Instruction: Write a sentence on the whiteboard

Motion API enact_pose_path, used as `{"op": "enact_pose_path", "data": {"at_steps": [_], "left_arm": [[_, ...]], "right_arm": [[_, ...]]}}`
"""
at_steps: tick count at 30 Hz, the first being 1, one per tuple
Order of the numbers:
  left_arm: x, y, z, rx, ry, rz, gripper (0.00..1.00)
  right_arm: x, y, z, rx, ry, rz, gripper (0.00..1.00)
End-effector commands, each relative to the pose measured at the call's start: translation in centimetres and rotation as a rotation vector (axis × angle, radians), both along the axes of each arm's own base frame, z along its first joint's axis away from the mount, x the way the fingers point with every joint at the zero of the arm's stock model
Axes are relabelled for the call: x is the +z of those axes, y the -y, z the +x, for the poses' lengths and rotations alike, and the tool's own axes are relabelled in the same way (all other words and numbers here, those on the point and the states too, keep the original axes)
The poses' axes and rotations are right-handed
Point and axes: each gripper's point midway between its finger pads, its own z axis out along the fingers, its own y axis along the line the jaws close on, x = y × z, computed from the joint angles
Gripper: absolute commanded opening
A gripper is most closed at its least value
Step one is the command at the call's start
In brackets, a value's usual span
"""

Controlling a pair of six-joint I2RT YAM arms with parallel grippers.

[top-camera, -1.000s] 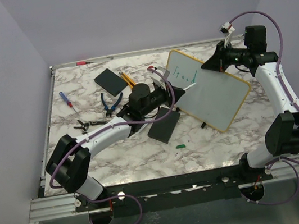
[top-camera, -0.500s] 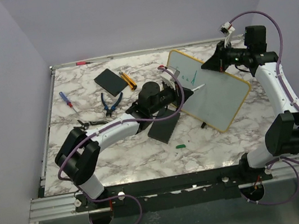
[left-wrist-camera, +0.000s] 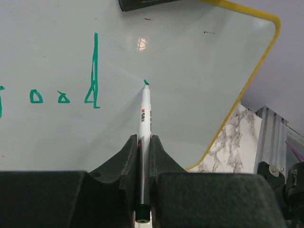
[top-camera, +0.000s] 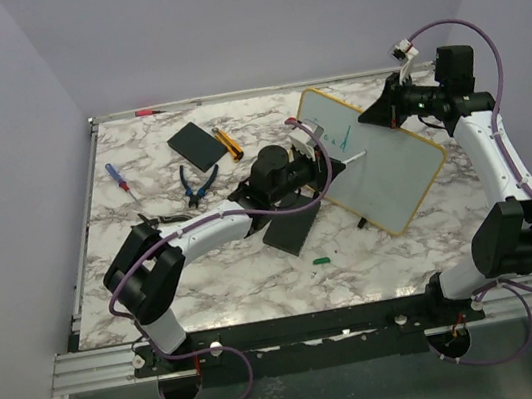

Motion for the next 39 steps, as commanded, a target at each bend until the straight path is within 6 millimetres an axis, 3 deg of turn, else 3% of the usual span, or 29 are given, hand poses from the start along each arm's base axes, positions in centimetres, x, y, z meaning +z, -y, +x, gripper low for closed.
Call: {"op": "enact_pose_path", "data": {"at_steps": [1, 22, 39], "left_arm": [[-0.2, 0.5, 0.6, 0.013, 0.013, 0.01, 0.0], [-3.1, -0.8, -0.4, 0.023, -0.027, 0.059, 0.0], [-0.2, 0.7, 0.2, 0.006, 0.015, 0.005, 0.0]], "right_arm": [[-1.6, -0.9, -2.0, 0.04, -0.109, 0.026, 0.01], [-1.7, -0.9, -1.9, 0.037, -0.114, 0.026, 0.01], [-1.7, -0.9, -1.9, 0.037, -0.114, 0.026, 0.01]]}}
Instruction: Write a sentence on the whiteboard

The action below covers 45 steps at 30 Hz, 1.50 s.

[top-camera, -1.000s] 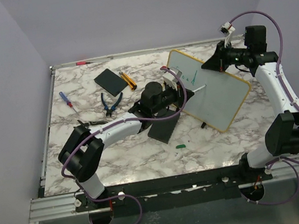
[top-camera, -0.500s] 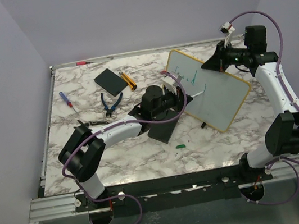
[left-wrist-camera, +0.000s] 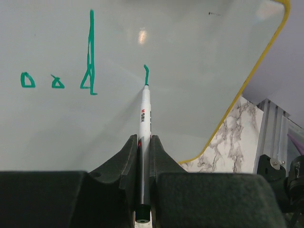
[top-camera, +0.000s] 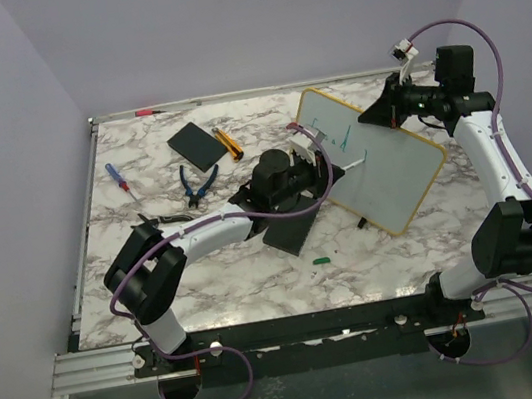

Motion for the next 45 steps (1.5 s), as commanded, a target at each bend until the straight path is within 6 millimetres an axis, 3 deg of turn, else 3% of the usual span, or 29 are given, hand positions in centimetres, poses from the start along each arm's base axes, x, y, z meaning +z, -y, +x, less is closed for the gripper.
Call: {"op": "enact_pose_path", "data": {"at_steps": [1, 11, 22, 30, 45], "left_arm": [[2.0, 1.0, 0.8, 0.009, 0.043, -0.033, 0.0], [2.3, 1.3, 0.7, 0.0, 0.049, -0.038, 0.0], [3.8, 0.4, -1.0, -0.023, 0.068, -0.061, 0.0], [3.6, 1.3, -1.6, -0.048, 0.066, -0.06, 0.0], [2.9, 2.0, -0.6, -0.012, 0.061, -0.051, 0.0]], "right_arm": [[-1.7, -1.0, -2.0, 0.039, -0.115, 0.028, 0.01], [-1.7, -0.9, -2.0, 0.039, -0.115, 0.026, 0.01], [-1.6, -1.0, -2.0, 0.041, -0.114, 0.028, 0.01], [-1.6, -1.0, -2.0, 0.041, -0.113, 0.027, 0.01], [-1.4, -1.0, -2.1, 0.042, -0.107, 0.026, 0.01]]}}
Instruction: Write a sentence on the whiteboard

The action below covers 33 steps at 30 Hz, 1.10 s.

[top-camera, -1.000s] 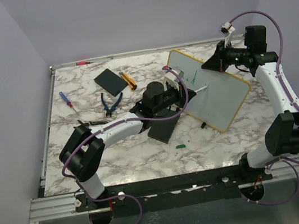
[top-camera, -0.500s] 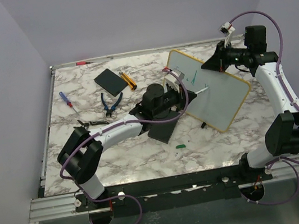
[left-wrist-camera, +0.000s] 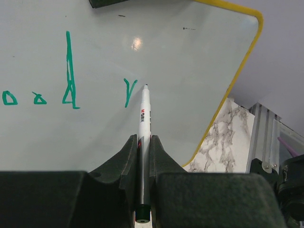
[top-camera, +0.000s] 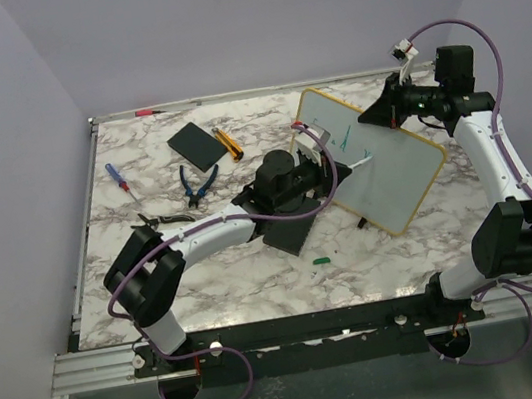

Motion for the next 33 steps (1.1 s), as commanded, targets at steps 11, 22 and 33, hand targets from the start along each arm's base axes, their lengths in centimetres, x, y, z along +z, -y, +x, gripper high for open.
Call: {"op": "enact_pose_path", "data": {"at_steps": [11, 22, 33], "left_arm": [[-0.8, 0.5, 0.8, 0.031, 0.011, 0.011, 0.0], [-2.1, -0.5, 0.4, 0.048, -0.005, 0.037, 0.0], [-0.9, -0.5, 0.1, 0.038, 0.001, 0.013, 0.0]], "right_arm": [[-1.5, -1.0, -2.0, 0.041, -0.108, 0.026, 0.01], [-1.6, -0.9, -2.1, 0.039, -0.111, 0.026, 0.01], [-1.6, -0.9, -2.0, 0.039, -0.111, 0.026, 0.01]]}}
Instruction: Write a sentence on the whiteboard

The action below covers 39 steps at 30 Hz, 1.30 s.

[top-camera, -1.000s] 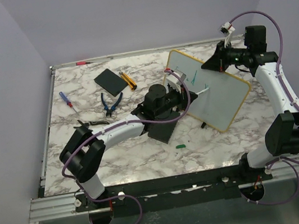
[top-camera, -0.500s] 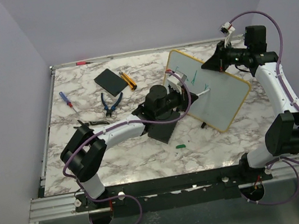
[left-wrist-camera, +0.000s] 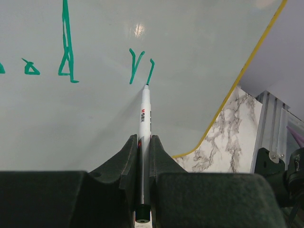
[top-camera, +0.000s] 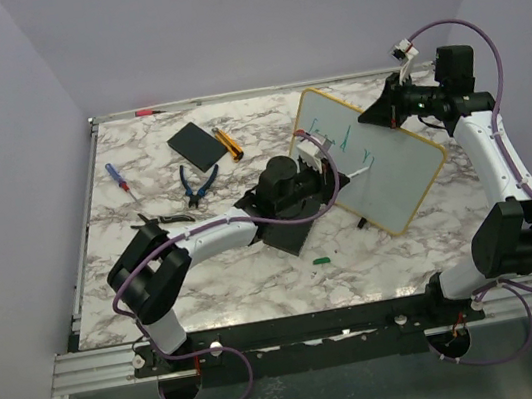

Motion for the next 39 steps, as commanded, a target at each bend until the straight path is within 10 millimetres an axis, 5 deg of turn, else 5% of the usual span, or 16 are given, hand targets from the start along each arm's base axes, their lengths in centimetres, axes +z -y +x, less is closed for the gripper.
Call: {"op": "enact_pose_path", "data": {"at_steps": [1, 10, 39], "left_arm": [[2.8, -0.3, 0.0, 0.021, 0.04, -0.045, 0.0], [6.3, -0.2, -0.5, 0.015, 0.069, -0.12, 0.0], [5.0, 1.4, 0.8, 0.044, 0.078, -0.107, 0.0]], "right_arm": [[-1.5, -0.9, -2.0, 0.039, -0.11, 0.026, 0.01], [-1.5, -0.9, -2.1, 0.039, -0.109, 0.026, 0.01], [-1.3, -1.0, -2.2, 0.041, -0.102, 0.026, 0.01]]}}
